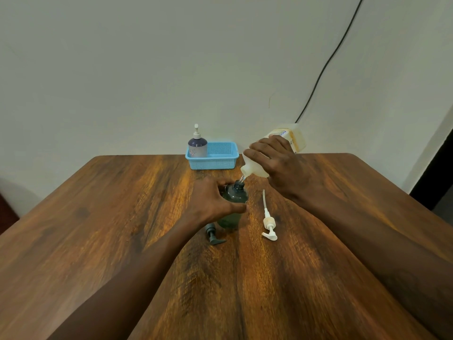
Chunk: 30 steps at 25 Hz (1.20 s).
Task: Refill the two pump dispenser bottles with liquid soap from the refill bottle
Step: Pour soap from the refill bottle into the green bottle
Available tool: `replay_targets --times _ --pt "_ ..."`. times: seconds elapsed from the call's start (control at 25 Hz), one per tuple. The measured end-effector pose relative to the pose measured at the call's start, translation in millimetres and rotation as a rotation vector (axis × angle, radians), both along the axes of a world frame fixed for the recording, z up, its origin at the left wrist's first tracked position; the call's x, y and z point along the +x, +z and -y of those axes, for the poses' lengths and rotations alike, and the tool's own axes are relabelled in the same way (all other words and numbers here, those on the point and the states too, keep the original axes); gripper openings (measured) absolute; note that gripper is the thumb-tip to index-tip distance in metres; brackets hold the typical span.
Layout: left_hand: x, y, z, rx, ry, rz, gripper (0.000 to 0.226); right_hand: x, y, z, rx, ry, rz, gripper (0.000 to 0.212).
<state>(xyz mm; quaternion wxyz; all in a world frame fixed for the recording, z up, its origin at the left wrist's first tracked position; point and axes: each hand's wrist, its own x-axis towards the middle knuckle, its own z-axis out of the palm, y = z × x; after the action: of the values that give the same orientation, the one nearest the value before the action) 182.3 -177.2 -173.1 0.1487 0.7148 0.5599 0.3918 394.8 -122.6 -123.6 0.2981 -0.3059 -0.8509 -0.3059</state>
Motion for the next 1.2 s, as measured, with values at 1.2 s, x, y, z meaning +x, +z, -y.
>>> replay_targets --times 1.2 --pt "3 -4 -4 -0.011 -0.029 0.023 0.068 -1 -10 -8 0.107 0.088 0.074 0.056"
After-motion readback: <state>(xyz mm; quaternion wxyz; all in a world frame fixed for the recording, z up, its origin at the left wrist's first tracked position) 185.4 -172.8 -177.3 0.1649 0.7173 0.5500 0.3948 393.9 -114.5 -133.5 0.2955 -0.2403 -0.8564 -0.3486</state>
